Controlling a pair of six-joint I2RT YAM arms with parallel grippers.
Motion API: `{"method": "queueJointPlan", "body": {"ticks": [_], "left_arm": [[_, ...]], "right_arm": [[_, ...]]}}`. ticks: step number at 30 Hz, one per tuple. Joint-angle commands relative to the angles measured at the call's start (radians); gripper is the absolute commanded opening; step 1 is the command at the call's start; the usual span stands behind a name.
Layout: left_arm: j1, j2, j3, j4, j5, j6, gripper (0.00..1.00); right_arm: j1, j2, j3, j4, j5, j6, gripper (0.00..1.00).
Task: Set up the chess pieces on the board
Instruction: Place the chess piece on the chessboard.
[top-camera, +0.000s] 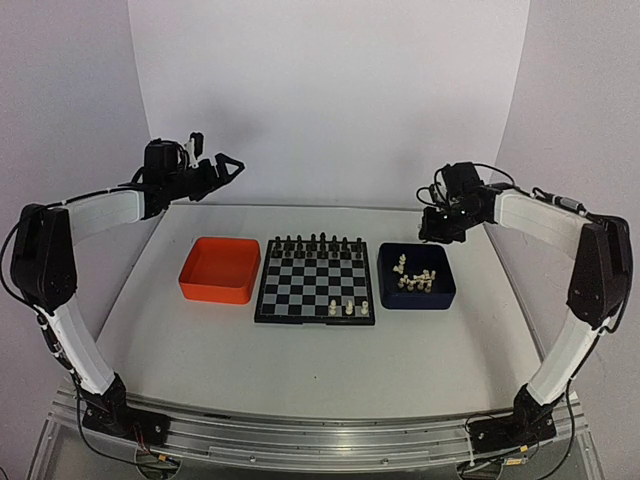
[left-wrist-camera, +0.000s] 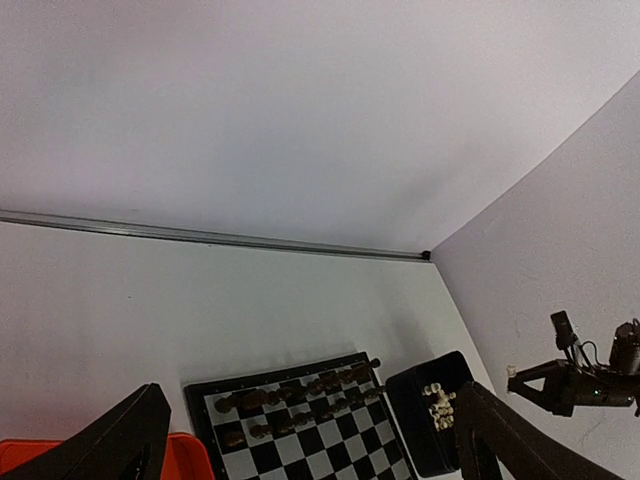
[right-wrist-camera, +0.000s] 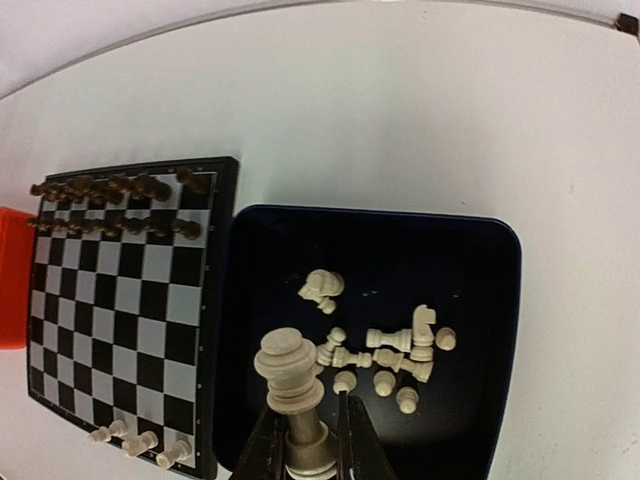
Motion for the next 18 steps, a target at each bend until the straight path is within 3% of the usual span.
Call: {"method": "queueJointPlan", "body": {"ticks": [1,5,11,18], "left_arm": [[-0.039,0.009,0.069,0.012,0.269,0.037,1.00],[-0.081,0.019,0.090,0.022,0.453,0.038,1.00],[-0.158,0.048,0.134,0.041,0.693,-0.007,0.98],[-0.267,0.080,0.178,-0.111,0.718,0.047,0.92]], "right_arm": [[0.007,-0.111,-0.113,0.258,-0.250,-0.090,0.00],[0.062,-0.156,-0.191,0.383,-0.403,-0.171,0.00],[0.164,-0.133,-0.170,0.405,-0.563,-0.244,0.00],[0.227,-0.094,-0.130,0.429,-0.651,-0.257,0.00]]}}
